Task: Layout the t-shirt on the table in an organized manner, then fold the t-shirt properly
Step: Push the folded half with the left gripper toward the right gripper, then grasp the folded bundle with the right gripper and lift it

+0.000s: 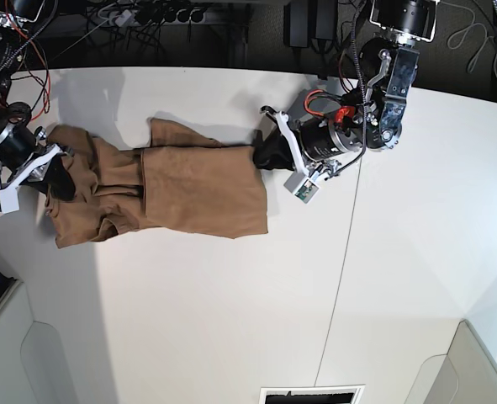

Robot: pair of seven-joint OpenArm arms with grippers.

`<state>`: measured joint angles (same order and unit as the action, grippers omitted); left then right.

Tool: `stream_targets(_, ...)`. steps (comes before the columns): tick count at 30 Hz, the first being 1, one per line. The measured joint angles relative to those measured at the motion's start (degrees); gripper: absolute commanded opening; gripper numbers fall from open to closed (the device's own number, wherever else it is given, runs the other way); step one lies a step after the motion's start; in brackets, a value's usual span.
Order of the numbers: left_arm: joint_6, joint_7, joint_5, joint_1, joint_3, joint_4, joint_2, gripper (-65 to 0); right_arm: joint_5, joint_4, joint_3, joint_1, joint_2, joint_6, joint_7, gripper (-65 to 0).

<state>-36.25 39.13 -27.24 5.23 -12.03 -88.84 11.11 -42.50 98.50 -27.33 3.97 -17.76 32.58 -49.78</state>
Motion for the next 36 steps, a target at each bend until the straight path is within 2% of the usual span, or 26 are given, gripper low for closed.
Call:
stream_targets(3, 0.0, 0.0, -0.2, 0.0, -2.1, 0.0, 0.0, -58.2, -0.1, 3.3, 1.5, 0.0, 2.2, 0.0, 0.5, -65.0)
stream_targets(7, 0.0, 0.0, -0.2, 0.0, -4.5, 0.0, 0.0, -58.2, 0.5, 5.0, 8.3, -1.0, 5.6, 0.0, 0.6, -65.0)
stream_targets(10, 0.0, -0.2, -0.3, 0.0, -5.3, 0.0, -0.1, -58.2, 3.0, 5.0, 16.2, -2.7, 8.0, 0.0, 0.9, -65.0)
stream_targets(14, -0.2, -0.2, 0.1, 0.0, -5.2, 0.0, 0.0, -58.1, 10.5, 5.0, 26.3, -3.0, 10.5, 0.2, 0.9, -65.0)
stream_targets(15, -0.2, -0.2, 0.5, 0.0, -5.1, 0.0, 0.0, -58.1, 11.6, 5.0, 28.7, -2.9, 10.8, 0.2, 0.9, -60.4)
stream_targets(17, -0.3, -0.2, 0.8, 0.0, -4.8, 0.0, 0.0, -58.1, 13.4, 5.0, 32.6, -2.9, 10.8, 0.2, 0.9, -40.3)
stream_targets(18, -0.4, -0.2, 0.8, 0.0, -4.4, 0.0, 0.0, -58.1, 13.9, 5.0, 33.9, -2.9, 10.8, 0.2, 0.9, -33.0)
stream_targets(19, -0.4, -0.2, 0.8, 0.1, -4.0, 0.0, 0.0, -58.1, 14.5, 5.0, 34.7, -2.9, 10.8, 0.1, 0.9, -29.1)
stream_targets(23, -0.4, 0.1, -0.1, 0.2, -0.9, 0.0, -0.1, -58.1, 14.5, 5.0, 35.2, -3.3, 10.8, 0.1, 1.4, -28.8)
stream_targets(27, -0.2, 3.4, -3.4, 0.4, 5.2, -0.6, 0.0, -58.1, 15.0, 7.1, 34.2, -4.9, 10.8, 0.0, 1.5, -28.8)
stream_targets(32, -1.6, 6.3, -7.2, 0.6, 11.4, -3.4, 0.3, -58.1, 14.5, 8.8, 28.9, -7.5, 10.8, 0.0, 1.7, -28.8)
stream_targets(36, -1.7, 7.0, -8.3, 0.7, 11.0, -3.5, 0.9, -58.1, 15.4, 8.5, 23.5, -8.7, 10.8, -0.8, 2.0, -29.6)
